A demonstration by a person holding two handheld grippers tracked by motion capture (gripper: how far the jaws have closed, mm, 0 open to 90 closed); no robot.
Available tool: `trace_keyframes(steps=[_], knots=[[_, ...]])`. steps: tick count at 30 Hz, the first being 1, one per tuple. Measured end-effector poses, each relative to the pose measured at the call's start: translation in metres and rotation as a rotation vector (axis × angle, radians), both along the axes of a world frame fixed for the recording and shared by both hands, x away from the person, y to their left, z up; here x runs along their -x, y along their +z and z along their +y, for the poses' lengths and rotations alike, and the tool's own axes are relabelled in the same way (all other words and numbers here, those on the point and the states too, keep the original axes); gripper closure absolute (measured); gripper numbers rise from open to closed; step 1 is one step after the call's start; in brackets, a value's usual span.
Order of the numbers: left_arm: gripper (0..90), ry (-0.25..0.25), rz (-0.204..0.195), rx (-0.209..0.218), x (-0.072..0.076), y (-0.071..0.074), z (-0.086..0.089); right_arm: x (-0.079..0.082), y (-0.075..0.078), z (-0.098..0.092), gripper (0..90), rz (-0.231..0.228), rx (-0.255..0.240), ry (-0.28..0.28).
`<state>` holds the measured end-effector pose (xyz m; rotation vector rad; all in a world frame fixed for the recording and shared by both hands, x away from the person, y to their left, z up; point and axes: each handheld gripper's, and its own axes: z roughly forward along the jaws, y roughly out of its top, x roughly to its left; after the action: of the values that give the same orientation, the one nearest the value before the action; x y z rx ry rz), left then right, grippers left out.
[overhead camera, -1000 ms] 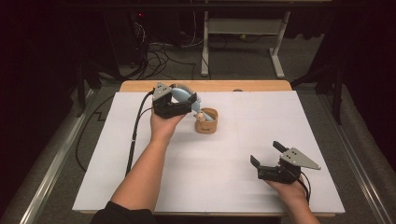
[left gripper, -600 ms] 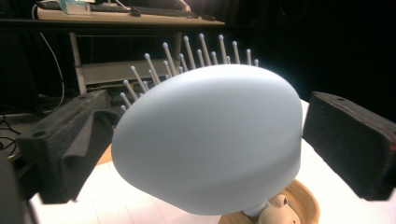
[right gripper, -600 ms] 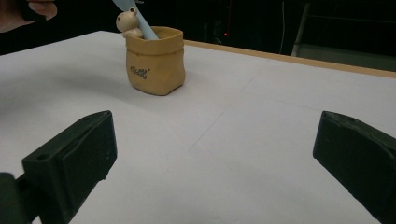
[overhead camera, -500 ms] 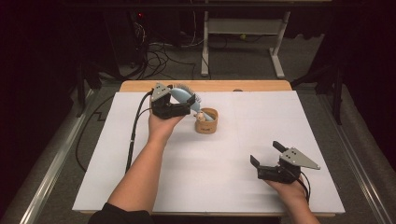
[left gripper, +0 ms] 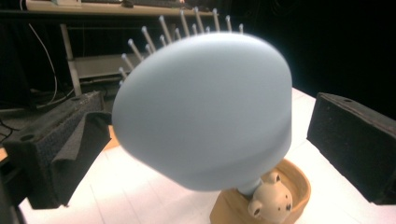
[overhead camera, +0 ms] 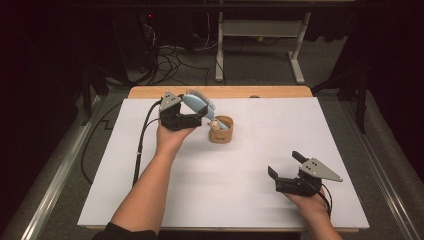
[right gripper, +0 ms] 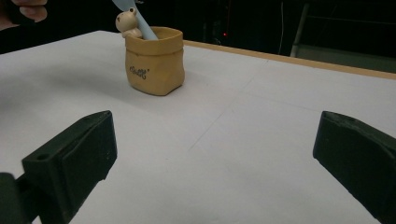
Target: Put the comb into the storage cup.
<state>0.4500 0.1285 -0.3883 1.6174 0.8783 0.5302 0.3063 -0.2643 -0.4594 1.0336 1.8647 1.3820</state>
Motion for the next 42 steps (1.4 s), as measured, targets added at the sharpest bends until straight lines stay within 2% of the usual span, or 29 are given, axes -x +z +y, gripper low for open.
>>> trace_keyframes(steps=[9,15,25,39,42], knots=[[0.3,-0.015,0.004,0.007,0.010,-0.006,0.005,0.001,0.000,0.000,0.6,-0.002,0.003,-0.001],[0.4,-0.013,0.022,0.007,0.017,-0.015,0.013,0.001,0.000,0.001,0.6,-0.002,0.010,-0.001],[1.3,-0.023,0.023,0.019,0.031,-0.028,0.022,0.001,0.001,0.001,0.6,-0.004,0.013,-0.004],[1.1,-0.037,0.012,0.016,0.059,-0.048,0.038,0.001,0.002,0.001,0.6,-0.010,0.009,-0.007],[1.2,-0.040,0.020,0.013,0.066,-0.054,0.044,0.002,0.002,0.000,0.6,-0.009,0.006,-0.010]])
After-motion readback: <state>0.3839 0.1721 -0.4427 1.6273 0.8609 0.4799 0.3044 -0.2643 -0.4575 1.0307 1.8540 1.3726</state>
